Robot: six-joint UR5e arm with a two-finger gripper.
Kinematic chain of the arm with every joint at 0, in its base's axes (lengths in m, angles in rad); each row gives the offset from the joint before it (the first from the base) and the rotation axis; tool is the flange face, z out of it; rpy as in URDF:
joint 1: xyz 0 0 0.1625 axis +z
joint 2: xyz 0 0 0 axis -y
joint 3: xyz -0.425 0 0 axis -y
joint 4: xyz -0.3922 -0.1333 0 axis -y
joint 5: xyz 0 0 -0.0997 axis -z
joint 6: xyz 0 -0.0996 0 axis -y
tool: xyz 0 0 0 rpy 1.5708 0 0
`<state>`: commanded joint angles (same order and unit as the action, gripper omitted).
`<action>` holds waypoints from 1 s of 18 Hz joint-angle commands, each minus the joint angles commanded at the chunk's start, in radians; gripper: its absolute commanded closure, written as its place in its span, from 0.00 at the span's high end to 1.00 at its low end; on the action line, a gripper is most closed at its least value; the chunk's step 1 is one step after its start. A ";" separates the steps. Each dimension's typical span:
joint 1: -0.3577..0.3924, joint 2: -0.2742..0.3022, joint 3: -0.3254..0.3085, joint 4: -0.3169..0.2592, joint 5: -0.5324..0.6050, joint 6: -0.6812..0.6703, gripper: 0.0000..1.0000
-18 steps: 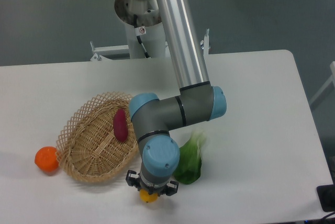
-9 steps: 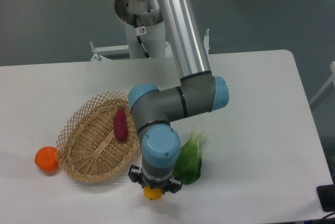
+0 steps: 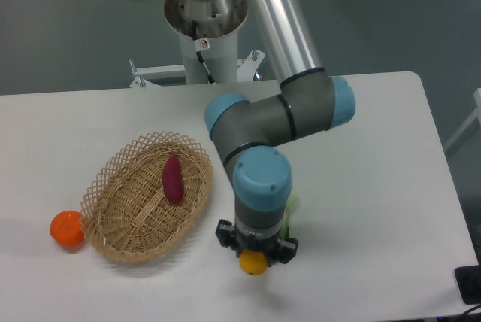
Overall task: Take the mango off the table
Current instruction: 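Carry the held mango up and away from the basket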
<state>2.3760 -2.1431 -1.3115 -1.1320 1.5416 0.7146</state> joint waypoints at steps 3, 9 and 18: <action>0.028 0.029 -0.021 -0.006 0.020 0.086 0.35; 0.089 0.067 -0.038 -0.009 0.028 0.229 0.36; 0.129 0.086 -0.048 -0.035 0.077 0.407 0.36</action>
<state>2.5049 -2.0571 -1.3591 -1.1674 1.6183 1.1213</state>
